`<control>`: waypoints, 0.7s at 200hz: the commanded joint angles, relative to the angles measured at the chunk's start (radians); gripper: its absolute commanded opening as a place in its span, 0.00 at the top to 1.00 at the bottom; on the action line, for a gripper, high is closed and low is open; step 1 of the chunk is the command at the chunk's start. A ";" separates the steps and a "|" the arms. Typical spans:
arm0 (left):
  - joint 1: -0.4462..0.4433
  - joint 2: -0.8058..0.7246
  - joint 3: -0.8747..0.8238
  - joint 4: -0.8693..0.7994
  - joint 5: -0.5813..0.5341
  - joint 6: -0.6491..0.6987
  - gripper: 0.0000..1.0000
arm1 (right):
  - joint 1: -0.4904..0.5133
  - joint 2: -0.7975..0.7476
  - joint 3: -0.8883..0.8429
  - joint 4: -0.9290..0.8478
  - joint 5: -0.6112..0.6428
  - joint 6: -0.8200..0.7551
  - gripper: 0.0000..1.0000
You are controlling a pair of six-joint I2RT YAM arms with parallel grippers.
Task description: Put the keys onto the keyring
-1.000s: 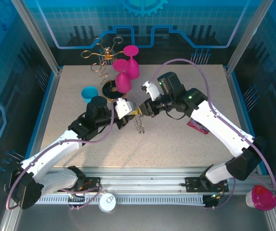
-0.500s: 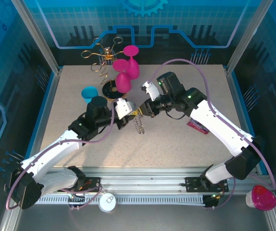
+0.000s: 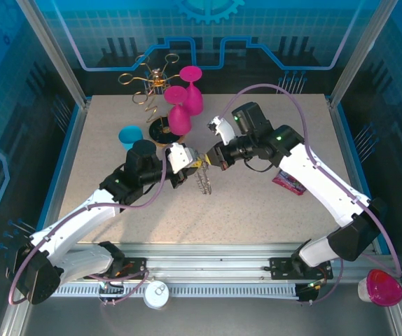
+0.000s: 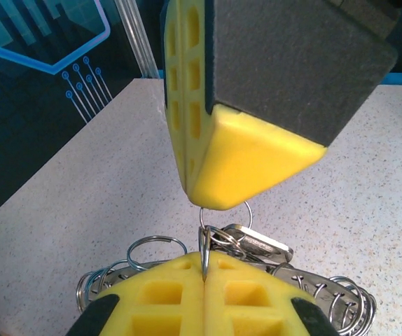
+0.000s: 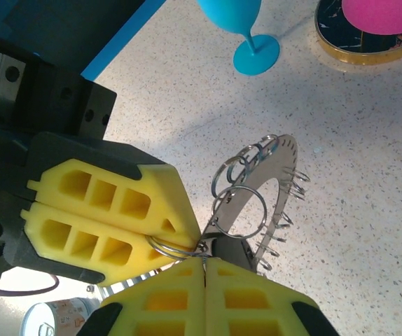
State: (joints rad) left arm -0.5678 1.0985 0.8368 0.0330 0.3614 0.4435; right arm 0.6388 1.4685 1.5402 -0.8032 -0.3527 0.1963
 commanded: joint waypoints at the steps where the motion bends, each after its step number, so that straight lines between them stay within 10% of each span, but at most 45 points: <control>1: -0.005 -0.041 -0.006 0.087 0.091 -0.009 1.00 | -0.027 0.012 0.025 -0.053 0.006 -0.033 1.00; 70: -0.005 -0.046 -0.017 0.158 0.103 -0.025 1.00 | -0.026 0.017 -0.044 -0.007 -0.050 -0.039 1.00; 94: -0.006 -0.043 -0.019 0.162 0.065 -0.028 1.00 | -0.067 -0.031 -0.059 0.019 -0.046 -0.015 0.70; 140: -0.005 -0.041 -0.026 0.163 0.093 -0.051 1.00 | -0.076 -0.217 -0.221 0.178 0.013 -0.187 0.56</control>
State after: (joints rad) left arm -0.5678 1.0836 0.8131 0.1284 0.4175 0.4171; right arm 0.5560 1.3785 1.4170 -0.7414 -0.3828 0.1360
